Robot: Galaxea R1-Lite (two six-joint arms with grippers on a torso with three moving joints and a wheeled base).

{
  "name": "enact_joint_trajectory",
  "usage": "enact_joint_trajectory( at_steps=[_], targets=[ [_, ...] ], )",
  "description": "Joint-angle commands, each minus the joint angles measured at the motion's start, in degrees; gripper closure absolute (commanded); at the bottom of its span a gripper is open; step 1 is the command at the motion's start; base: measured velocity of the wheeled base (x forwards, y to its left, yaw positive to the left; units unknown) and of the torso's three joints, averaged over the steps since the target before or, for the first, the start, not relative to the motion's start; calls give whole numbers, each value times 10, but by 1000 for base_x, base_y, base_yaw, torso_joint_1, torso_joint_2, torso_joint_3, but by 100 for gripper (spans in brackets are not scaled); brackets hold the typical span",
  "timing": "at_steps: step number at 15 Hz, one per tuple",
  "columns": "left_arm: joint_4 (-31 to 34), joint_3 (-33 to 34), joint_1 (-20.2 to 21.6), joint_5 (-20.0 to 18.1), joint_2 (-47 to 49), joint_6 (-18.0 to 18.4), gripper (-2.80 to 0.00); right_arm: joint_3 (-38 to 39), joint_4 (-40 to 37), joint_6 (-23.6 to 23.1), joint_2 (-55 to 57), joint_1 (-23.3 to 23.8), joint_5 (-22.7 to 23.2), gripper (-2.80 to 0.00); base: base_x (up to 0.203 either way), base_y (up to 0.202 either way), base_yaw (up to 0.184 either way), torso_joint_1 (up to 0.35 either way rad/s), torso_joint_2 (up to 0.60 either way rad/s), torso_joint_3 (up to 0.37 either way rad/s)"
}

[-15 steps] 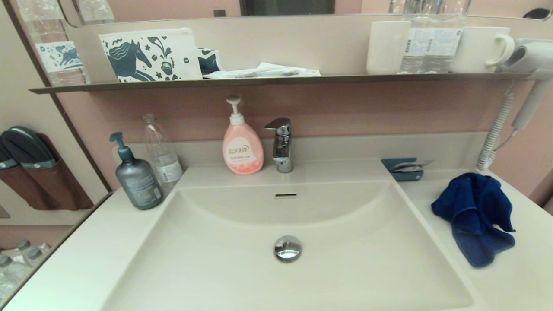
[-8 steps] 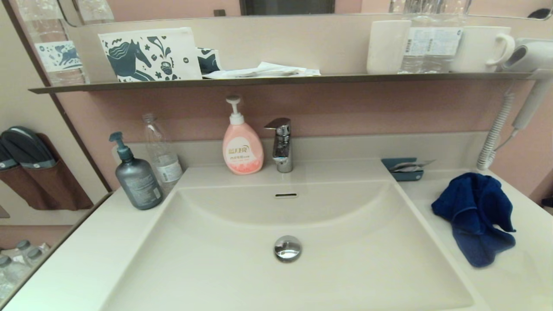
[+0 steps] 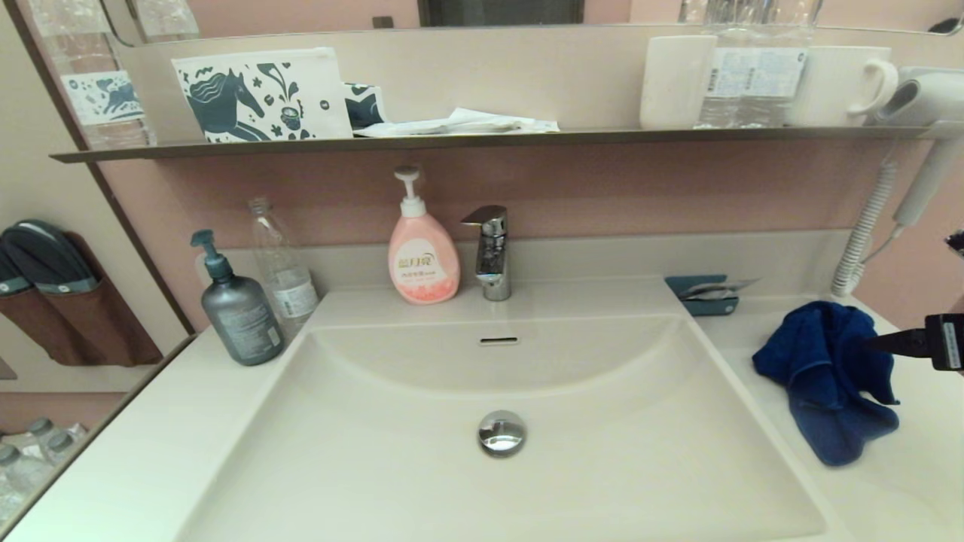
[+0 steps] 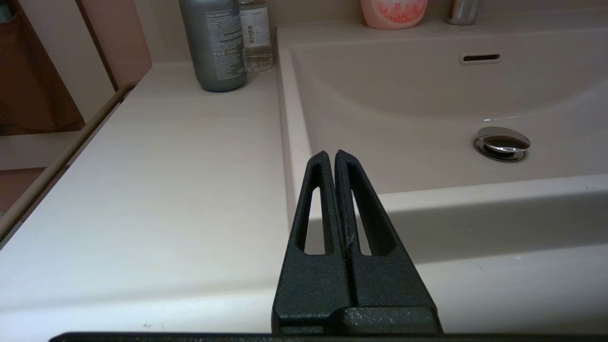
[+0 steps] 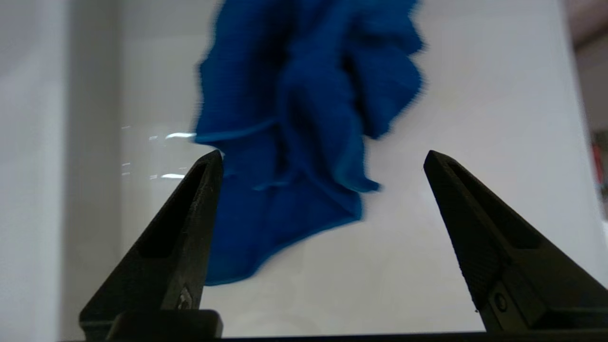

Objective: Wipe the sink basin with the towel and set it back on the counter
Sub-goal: Pick up the cloth

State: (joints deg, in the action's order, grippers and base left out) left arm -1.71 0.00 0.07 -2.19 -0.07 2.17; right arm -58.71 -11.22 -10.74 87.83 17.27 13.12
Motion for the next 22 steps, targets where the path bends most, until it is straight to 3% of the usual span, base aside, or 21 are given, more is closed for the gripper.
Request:
enact_joint_trajectory(
  at_steps=[1,6,10,14,16,17,22],
  targets=[
    [0,0,0,0,1,0,0,-5,2,-3,27,-20,0,-280,0,0,0,0,0,0],
    [0,0,0,0,1,0,0,-18,56,-12,92,-43,-1,-280,0,0,0,0,0,0],
    [0,0,0,0,1,0,0,-32,94,-36,144,-57,-53,-280,0,0,0,0,0,0],
    [0,0,0,0,1,0,0,-38,118,-43,171,-62,-68,-280,0,0,0,0,0,0],
    [39,0,0,0,1,0,0,-37,129,-44,184,-66,-82,-280,0,0,0,0,0,0],
    [19,0,0,0,1,0,0,-33,137,-44,185,-66,-82,0,0,0,0,0,0,0],
    [0,0,0,0,1,0,0,-32,137,-38,177,-70,-84,0,0,0,0,0,0,0]
  ],
)
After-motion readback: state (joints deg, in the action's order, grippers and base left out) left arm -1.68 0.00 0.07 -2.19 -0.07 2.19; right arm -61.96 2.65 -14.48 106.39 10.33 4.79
